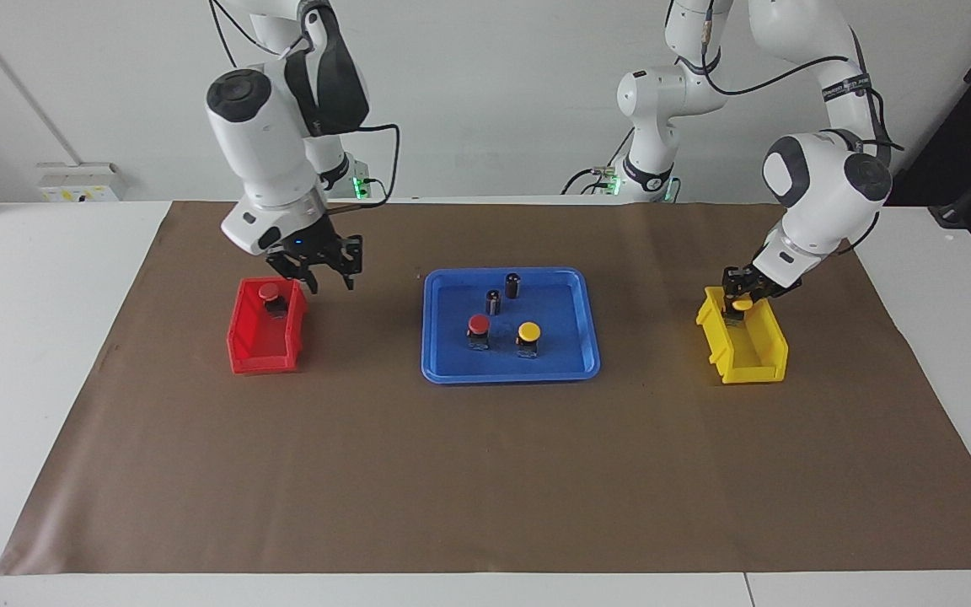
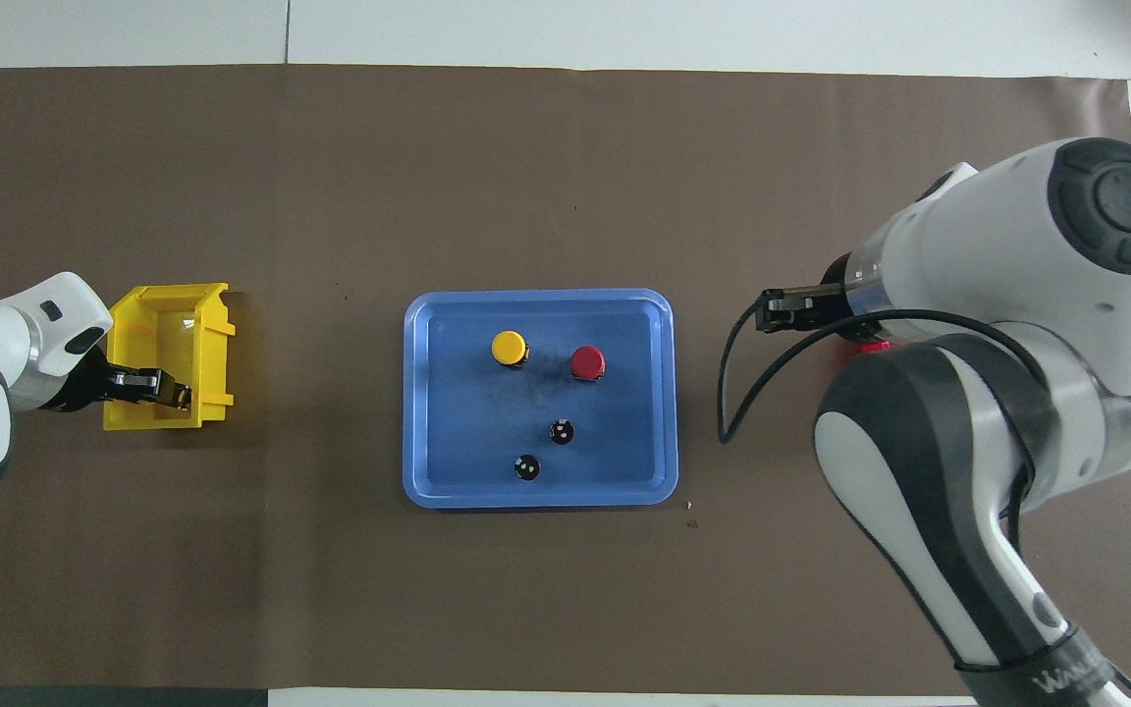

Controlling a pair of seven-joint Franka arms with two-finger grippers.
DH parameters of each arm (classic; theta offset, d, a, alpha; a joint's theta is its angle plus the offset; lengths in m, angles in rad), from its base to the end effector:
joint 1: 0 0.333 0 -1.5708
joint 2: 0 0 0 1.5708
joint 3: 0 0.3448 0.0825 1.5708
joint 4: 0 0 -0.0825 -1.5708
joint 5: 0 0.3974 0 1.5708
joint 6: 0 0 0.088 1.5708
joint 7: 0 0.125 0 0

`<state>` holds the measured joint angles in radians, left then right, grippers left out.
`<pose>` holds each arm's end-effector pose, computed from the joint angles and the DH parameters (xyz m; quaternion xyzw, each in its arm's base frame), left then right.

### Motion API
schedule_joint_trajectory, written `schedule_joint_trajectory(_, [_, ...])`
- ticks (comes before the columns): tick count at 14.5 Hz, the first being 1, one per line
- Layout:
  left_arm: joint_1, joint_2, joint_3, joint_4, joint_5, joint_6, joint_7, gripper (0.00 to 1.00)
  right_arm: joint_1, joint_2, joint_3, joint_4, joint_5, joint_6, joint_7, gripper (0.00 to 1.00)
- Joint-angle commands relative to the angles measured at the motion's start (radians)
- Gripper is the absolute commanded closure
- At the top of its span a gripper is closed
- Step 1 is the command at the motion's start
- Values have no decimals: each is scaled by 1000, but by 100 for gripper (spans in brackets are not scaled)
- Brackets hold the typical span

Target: Sort red and yellow buttons by color

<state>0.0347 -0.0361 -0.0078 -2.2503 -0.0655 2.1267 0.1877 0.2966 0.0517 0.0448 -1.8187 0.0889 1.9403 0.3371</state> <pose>0.5142 0.0099 0.3760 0.9968 -0.0618 -0.0406 0.0314 0.5638 0.2078 0.5164 -0.9984 0.0125 -0.0186 0.0523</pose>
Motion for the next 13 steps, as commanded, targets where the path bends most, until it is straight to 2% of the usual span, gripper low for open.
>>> schedule_joint_trajectory(1, [7,-10,-1,-38,18,59,4,90,123,149,-6,162,-1,31,182,40])
schedule_joint_trajectory(3, [7,-11,-1,-51,18,73,3,89,179,171,-6,125,-24,126,224,40])
schedule_joint_trajectory(4, [7,-13,-1,-52,18,73,-1,80,185,187,-6,121,-26,156,227,39])
schedule_joint_trajectory(5, [7,-13,-1,-52,18,73,-4,78,209,204,-6,110,-38,189,230,37])
schedule_joint_trajectory(9, [7,-14,-1,-54,18,68,-8,73,251,240,-6,38,-102,281,231,29])
schedule_joint_trajectory(13, [7,-13,-3,-52,18,65,-13,72,254,246,-6,-48,-113,368,229,30])
